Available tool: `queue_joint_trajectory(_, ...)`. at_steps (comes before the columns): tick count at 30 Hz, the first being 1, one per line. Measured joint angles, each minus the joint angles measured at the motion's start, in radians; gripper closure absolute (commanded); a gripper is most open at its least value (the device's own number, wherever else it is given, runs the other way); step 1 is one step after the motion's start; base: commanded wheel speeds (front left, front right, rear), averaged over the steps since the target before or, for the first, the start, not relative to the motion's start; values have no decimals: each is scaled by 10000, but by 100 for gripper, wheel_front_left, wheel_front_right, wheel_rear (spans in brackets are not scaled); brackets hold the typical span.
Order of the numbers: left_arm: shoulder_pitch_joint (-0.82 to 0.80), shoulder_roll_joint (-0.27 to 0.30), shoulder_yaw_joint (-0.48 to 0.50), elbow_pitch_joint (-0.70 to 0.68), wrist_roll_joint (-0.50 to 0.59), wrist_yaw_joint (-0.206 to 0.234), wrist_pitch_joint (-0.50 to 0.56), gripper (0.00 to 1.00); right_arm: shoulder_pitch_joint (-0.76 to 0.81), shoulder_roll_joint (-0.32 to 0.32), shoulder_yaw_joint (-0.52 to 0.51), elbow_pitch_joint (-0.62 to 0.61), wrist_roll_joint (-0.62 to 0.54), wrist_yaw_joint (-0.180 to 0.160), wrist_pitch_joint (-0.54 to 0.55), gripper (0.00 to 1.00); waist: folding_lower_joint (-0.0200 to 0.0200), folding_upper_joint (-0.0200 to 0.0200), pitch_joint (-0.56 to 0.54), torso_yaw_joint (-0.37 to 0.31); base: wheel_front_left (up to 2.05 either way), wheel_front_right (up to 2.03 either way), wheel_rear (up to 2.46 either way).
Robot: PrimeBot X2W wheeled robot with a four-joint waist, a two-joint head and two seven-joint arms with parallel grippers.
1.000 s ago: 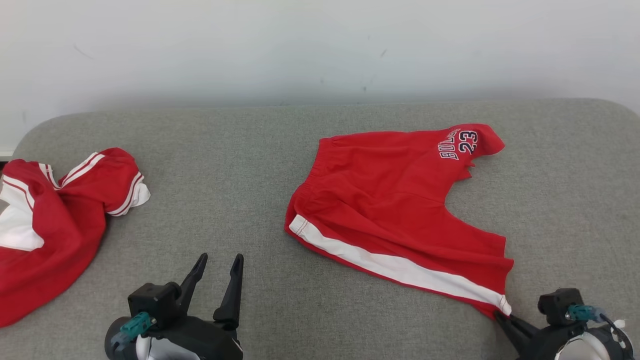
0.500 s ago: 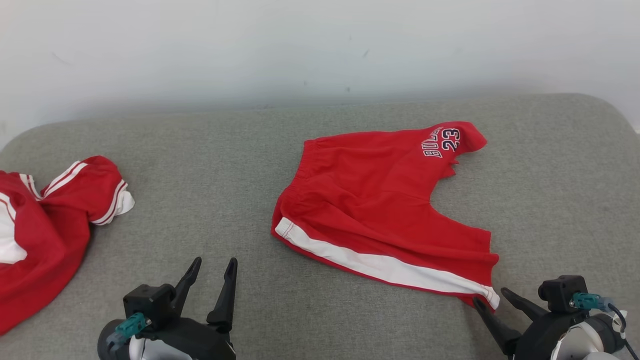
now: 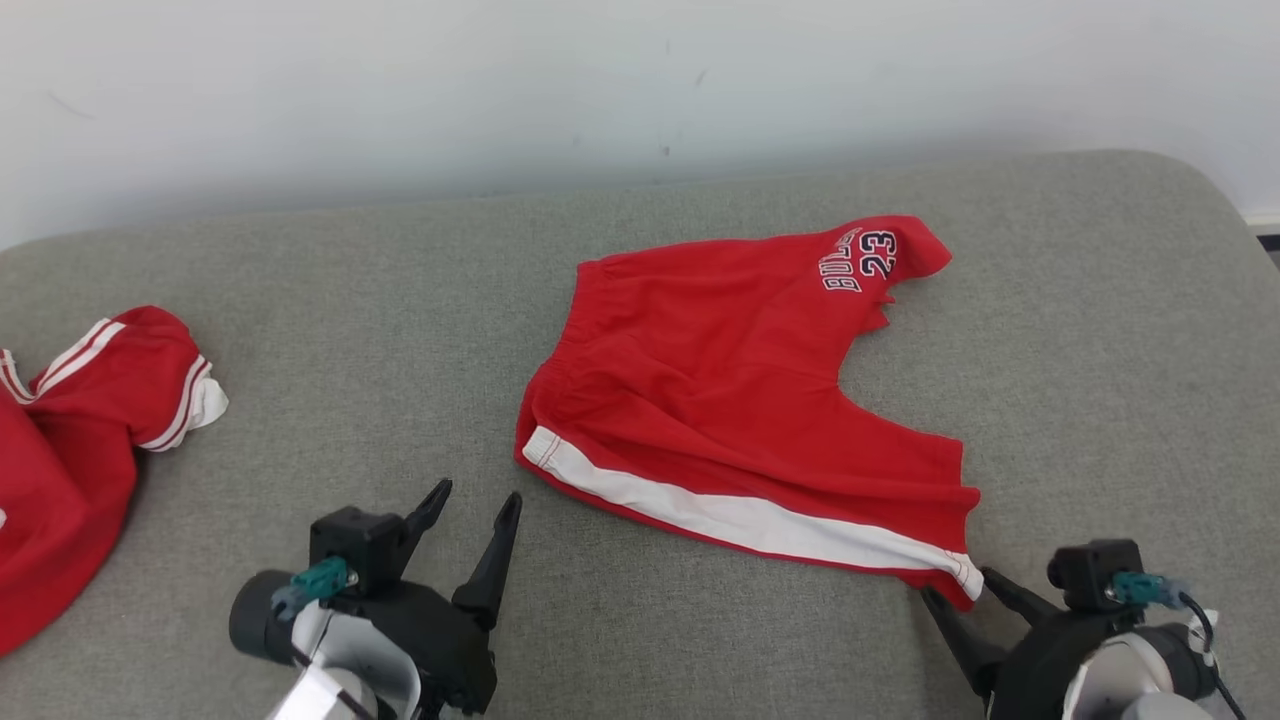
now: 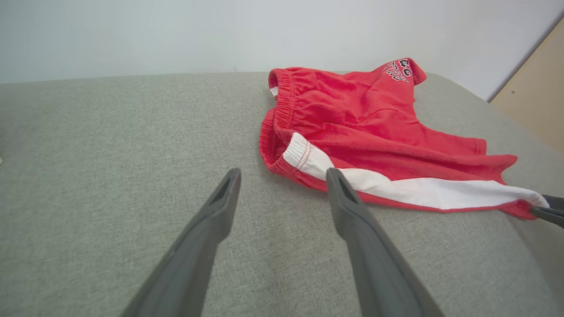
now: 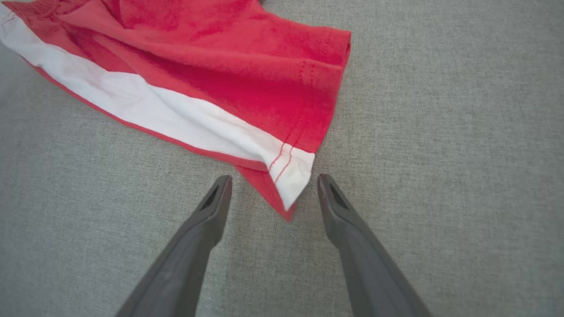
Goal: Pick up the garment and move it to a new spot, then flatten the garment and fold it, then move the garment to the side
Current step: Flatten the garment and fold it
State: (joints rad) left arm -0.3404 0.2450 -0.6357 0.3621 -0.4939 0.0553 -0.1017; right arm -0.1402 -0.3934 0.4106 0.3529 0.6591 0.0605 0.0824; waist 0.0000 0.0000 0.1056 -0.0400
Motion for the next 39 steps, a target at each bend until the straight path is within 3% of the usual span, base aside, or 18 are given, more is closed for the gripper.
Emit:
queue_joint_trajectory(11,-1449,-318,-334,1166,314,-548,675,0,-678,328,73,407,-105,-510,297,0,2,1,567,-165,0,0,0)
queue_joint_trajectory(20,-2243,-477,-550,2452,374,-1062,1039,0,-1290,545,257,717,-380,-619,424,0,2,0,888,-292,0,0,0)
queue_joint_trajectory(29,-2765,-823,-665,3323,428,-1185,1083,0,-1569,709,368,1085,-454,-696,458,0,0,0,975,-370,0,0,0)
queue_joint_trajectory(30,-2861,-861,-767,3430,489,-1216,1047,0,-1571,713,395,1185,-466,-706,500,24,0,0,978,-369,0,0,0)
queue_joint_trajectory(31,-2894,-871,-846,3513,510,-1321,1037,0,-1578,715,401,1235,-466,-706,500,81,0,0,979,-367,0,0,0)
queue_joint_trajectory(32,-2921,-871,-961,3563,539,-1457,997,0,-1590,715,408,1266,-466,-704,502,100,0,0,980,-366,0,0,0)
queue_joint_trajectory(33,-2933,-913,-982,3590,531,-1526,959,79,-1607,725,414,1290,-466,-704,502,100,0,0,981,-365,0,0,0)
queue_joint_trajectory(34,-2948,-943,-1005,3628,527,-1530,909,100,-1636,731,412,1312,-466,-706,502,100,0,0,982,-364,0,0,0)
queue_joint_trajectory(39,-2996,-980,-1158,3898,541,-1613,690,100,-1766,769,422,1432,-466,-692,493,100,0,0,974,-331,0,0,0)
